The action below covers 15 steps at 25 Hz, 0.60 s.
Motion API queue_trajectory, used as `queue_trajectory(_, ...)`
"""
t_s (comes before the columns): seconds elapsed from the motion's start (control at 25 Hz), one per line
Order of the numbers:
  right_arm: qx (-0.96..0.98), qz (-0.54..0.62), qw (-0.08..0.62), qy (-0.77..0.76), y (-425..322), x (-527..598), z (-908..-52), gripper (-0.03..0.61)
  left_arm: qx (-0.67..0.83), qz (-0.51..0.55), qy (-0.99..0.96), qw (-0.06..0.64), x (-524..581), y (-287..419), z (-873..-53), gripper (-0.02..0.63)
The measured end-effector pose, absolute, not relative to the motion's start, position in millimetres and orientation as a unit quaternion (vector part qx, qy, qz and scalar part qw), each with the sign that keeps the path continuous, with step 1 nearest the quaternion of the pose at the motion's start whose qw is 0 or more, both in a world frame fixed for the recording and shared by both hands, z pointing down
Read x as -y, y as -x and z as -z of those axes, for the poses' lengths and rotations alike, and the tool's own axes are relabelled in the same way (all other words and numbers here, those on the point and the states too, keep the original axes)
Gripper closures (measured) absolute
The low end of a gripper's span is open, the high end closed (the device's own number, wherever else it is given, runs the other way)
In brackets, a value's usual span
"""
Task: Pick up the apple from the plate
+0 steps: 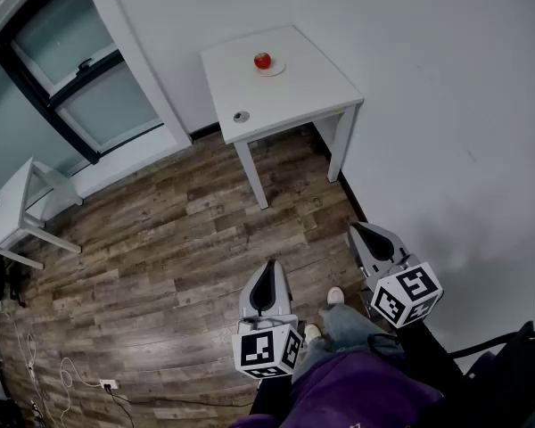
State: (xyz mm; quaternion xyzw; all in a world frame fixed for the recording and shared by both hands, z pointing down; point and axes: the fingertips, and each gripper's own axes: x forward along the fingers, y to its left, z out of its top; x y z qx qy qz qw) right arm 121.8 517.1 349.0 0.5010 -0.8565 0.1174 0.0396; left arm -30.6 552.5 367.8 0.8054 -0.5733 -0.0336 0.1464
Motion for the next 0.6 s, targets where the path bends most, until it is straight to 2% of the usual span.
queue_trajectory(0.6,0.871,-0.108,0.048,-0.478,-121.2,-387.0,-364.7,0.566,0.602,0.039,-0.782,0.157,-438.3,32.4,-384.8,0.607)
